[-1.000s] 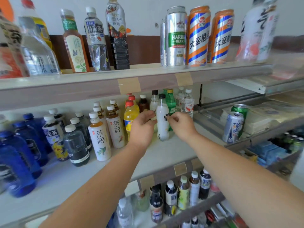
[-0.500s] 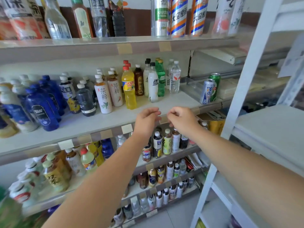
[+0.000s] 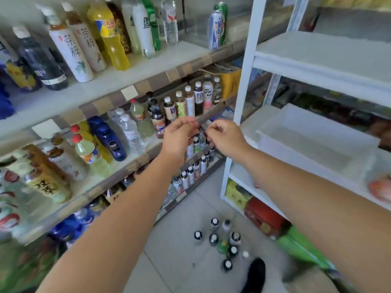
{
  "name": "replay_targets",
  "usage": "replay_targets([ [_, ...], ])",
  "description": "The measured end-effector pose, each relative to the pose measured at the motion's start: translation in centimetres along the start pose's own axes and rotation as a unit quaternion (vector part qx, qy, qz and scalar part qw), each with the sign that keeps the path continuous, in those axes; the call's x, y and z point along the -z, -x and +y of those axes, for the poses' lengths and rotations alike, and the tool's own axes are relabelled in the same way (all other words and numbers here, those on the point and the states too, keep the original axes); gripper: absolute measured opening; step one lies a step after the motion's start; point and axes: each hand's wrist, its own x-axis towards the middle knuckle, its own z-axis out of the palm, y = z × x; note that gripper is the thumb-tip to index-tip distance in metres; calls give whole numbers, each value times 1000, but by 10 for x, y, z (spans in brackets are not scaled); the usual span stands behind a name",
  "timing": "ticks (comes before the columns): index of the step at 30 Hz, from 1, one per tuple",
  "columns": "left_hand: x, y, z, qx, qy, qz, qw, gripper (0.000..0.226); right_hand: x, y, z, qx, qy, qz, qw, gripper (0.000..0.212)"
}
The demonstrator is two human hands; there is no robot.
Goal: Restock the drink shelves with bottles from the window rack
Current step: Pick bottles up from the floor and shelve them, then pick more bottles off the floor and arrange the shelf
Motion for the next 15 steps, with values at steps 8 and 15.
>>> replay_targets([
  [8, 37, 61, -99, 98, -25, -62, 993, 19, -60, 102, 89, -108, 52, 0, 993, 24],
  [15, 46, 57, -184, 155, -49, -78, 984, 16, -97, 125, 156, -150, 56, 14, 987, 7],
])
